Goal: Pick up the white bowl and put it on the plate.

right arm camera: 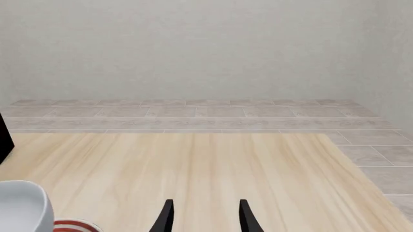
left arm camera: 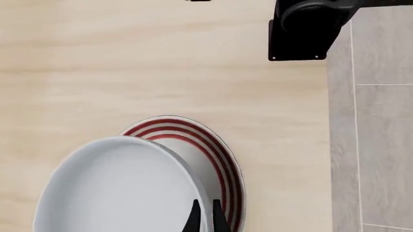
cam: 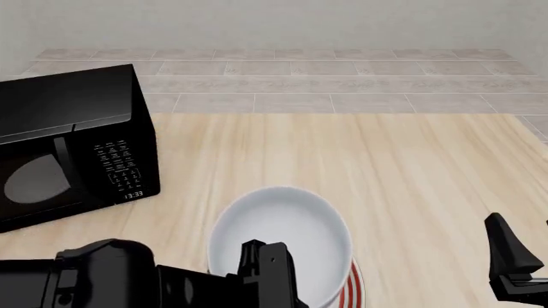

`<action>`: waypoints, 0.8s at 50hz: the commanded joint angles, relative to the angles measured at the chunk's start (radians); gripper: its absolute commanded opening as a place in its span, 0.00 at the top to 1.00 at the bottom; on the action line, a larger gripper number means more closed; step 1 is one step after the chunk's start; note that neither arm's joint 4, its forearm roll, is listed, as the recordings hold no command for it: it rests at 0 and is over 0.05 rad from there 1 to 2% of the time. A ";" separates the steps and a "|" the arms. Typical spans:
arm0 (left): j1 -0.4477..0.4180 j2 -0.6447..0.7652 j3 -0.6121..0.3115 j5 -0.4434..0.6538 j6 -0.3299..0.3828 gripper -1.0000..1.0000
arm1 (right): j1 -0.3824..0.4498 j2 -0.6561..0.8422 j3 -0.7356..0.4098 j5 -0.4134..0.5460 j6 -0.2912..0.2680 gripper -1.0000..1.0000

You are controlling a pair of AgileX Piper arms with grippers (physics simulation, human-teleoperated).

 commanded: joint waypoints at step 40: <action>-0.029 0.069 0.059 -0.096 -0.054 1.00 | 0.000 -0.003 0.000 0.003 0.000 0.00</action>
